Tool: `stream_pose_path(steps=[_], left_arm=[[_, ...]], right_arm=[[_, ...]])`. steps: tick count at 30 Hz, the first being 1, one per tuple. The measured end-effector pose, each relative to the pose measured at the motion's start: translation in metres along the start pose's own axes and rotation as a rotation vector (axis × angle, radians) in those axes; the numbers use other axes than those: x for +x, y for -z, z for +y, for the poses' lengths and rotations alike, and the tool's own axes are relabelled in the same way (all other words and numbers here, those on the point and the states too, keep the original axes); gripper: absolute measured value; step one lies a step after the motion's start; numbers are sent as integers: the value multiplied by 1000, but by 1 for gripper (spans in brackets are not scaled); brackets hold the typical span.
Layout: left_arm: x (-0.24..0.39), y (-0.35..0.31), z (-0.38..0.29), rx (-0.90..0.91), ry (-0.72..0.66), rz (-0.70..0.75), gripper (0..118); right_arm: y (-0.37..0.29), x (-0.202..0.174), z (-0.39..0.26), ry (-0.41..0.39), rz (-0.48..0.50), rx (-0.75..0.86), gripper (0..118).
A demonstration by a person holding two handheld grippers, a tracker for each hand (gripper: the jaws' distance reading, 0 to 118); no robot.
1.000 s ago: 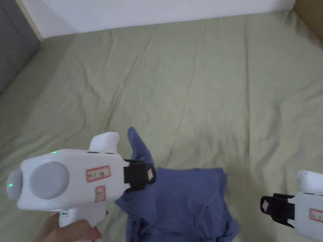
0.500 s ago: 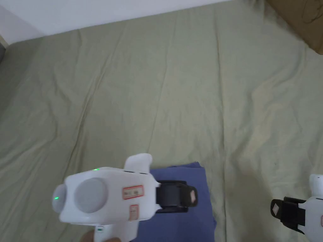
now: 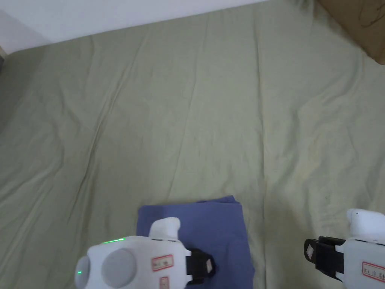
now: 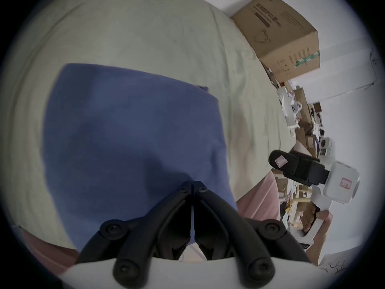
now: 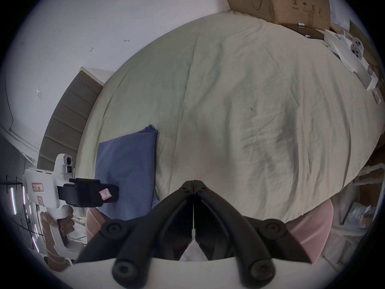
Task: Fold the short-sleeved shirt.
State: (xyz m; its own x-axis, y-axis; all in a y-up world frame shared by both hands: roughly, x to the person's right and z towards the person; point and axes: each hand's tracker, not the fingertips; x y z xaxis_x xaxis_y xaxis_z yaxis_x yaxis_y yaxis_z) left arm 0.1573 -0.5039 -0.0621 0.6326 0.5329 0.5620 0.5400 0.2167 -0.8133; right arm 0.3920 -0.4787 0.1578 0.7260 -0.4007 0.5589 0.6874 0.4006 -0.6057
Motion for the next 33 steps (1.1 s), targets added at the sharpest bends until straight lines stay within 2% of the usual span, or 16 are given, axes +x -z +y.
stream_pose_path(steps=[2,6,8,12,14,17,22,26,29,30,33], left_arm=[[15,13,1,-23,98,3,1],[30,27,7,-55,102,-6,1],[39,26,11,-33,151,-42,1],[50,42,14,-90,129,-148,1],[50,34,9,-61,164,-181,1],[20,4,7,1,77,-247,0],[-59,-71,-4,200,-62,-252,0],[-118,-107,-23,270,-163,-167,0],[-150,-122,-41,313,-232,-160,0],[-151,-123,-45,310,-245,-170,0],[-165,-124,-55,315,-265,-186,1]], right_arm=[[-1,0,0,-5,2,3,0],[-6,-2,0,7,5,13,0],[-11,-5,-1,-4,-3,22,0],[-10,-6,-4,5,-11,10,0],[-10,-10,-4,0,-23,0,0],[-13,-19,-3,-33,-6,0,0],[-6,-59,7,-145,54,14,0],[7,-103,16,-260,128,15,0],[31,-128,17,-326,164,-6,0],[43,-136,15,-350,129,-36,0],[83,-151,1,-556,-78,-103,0]])
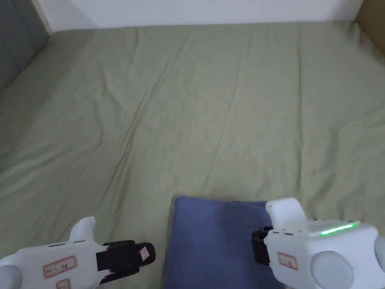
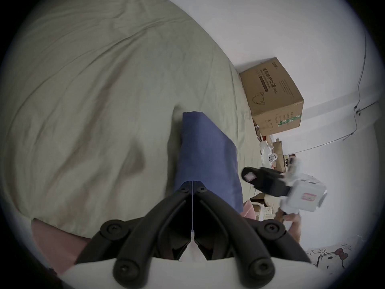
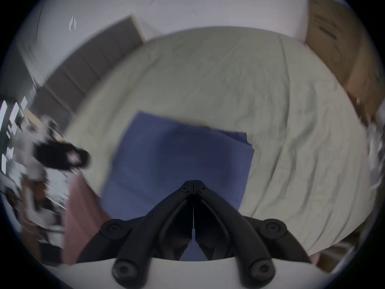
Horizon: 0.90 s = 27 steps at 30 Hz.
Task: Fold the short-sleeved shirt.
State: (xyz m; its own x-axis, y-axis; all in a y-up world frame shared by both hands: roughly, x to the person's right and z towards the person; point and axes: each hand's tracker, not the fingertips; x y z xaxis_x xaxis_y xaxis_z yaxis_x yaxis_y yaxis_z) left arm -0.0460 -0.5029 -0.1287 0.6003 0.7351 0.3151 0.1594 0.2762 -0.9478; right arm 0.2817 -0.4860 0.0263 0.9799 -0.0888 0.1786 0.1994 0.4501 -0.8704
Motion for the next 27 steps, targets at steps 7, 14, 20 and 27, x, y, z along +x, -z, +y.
stream_pose_path(steps=[7,14,20,27], left_arm=[[-24,25,4,-67,-65,-100,87],[-16,77,20,-159,-46,-129,111],[-12,104,21,-186,-64,-254,54],[-34,104,28,-222,-37,-261,25]], right_arm=[[24,10,-9,72,39,-51,0],[26,23,-10,150,92,-59,0],[25,20,-8,133,83,-68,0],[12,14,-3,124,84,-58,0]])
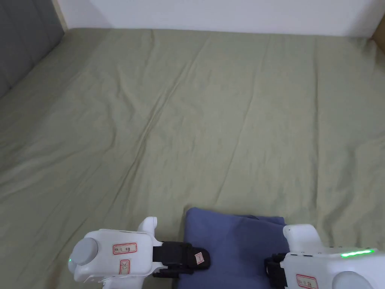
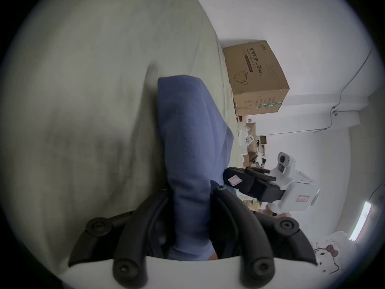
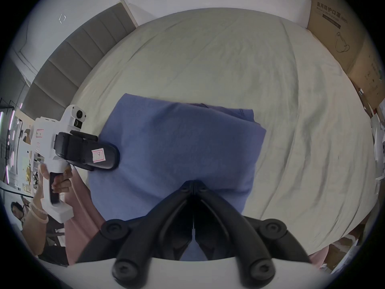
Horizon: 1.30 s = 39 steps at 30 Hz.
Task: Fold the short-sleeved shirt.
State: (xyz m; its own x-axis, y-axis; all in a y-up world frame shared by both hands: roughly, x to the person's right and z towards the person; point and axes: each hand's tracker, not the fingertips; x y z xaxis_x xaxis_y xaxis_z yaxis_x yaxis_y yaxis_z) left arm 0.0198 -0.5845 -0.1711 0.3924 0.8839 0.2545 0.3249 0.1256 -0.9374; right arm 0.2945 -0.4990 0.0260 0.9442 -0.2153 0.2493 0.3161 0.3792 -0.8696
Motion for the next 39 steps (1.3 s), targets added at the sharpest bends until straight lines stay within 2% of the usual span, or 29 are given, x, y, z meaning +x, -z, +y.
stream_pose_path(steps=[5,13,17,22,24,25,27,28,29,30,33,35,37,38,39], left_arm=[[20,-35,9,-2,115,136,26],[21,-161,65,5,247,614,25],[22,-217,94,-11,274,1005,26],[-23,-266,133,-35,300,1504,25],[-43,-279,143,-14,297,1653,26],[-51,-284,146,4,306,1707,29],[-58,-286,144,8,274,1817,51],[-63,-286,143,0,259,1851,71],[-66,-286,142,4,260,1865,85],[-66,-287,140,8,263,1860,93],[-54,-285,129,45,265,1811,96],[-43,-284,124,86,238,1729,95],[-22,-276,114,153,205,1622,92],[-11,-272,111,181,218,1563,77],[1,-264,104,212,235,1505,45]], right_arm=[[-17,-2,8,45,58,60,0],[-19,-6,22,35,47,91,0],[-10,-11,26,43,37,74,0],[3,-15,31,50,44,41,0],[8,-17,32,45,37,24,0],[10,-18,33,41,36,13,0],[13,-21,32,33,37,1,0],[13,-21,33,27,36,-5,0],[13,-21,32,24,36,-7,0],[13,-22,32,24,34,-8,0],[15,-19,33,34,36,-16,0],[14,-19,33,34,38,-13,0],[9,-16,32,37,41,-2,0],[7,-16,32,41,48,10,0],[4,-14,31,48,53,21,0]])
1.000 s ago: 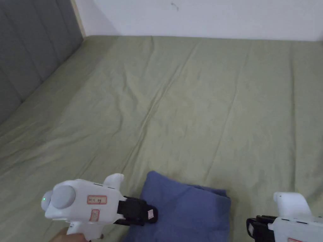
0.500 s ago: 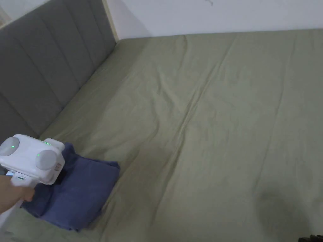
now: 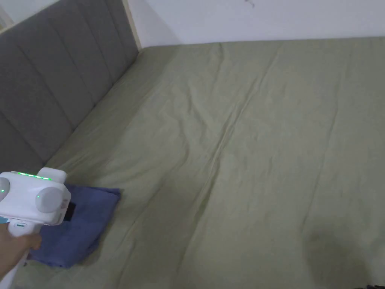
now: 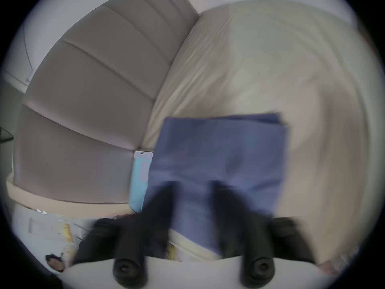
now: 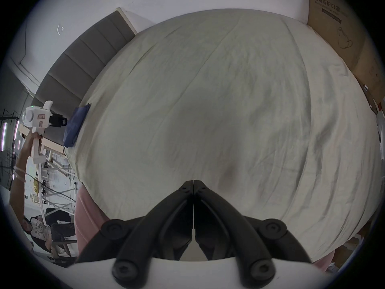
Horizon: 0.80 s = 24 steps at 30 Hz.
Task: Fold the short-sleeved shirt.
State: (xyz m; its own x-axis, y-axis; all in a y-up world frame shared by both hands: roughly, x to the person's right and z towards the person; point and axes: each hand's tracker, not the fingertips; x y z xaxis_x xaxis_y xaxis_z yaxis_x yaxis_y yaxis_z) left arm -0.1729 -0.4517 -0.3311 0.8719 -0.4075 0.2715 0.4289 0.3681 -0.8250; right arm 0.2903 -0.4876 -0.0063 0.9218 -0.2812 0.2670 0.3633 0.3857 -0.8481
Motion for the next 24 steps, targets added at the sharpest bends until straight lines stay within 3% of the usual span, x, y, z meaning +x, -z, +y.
stream_pose_path(steps=[1,7,14,20,24], left_arm=[[10,-10,-4,24,0,-15,0],[79,-88,-24,164,-11,-221,0],[143,-173,-46,383,-57,-272,0],[190,-254,-65,614,-98,-271,0],[210,-290,-67,829,-149,-249,0]], right_arm=[[-3,2,0,7,4,6,0],[-26,10,-6,23,20,73,0],[-64,17,-13,36,10,218,0],[-113,15,-6,-22,-80,464,0],[-152,6,7,-75,-193,675,0]])
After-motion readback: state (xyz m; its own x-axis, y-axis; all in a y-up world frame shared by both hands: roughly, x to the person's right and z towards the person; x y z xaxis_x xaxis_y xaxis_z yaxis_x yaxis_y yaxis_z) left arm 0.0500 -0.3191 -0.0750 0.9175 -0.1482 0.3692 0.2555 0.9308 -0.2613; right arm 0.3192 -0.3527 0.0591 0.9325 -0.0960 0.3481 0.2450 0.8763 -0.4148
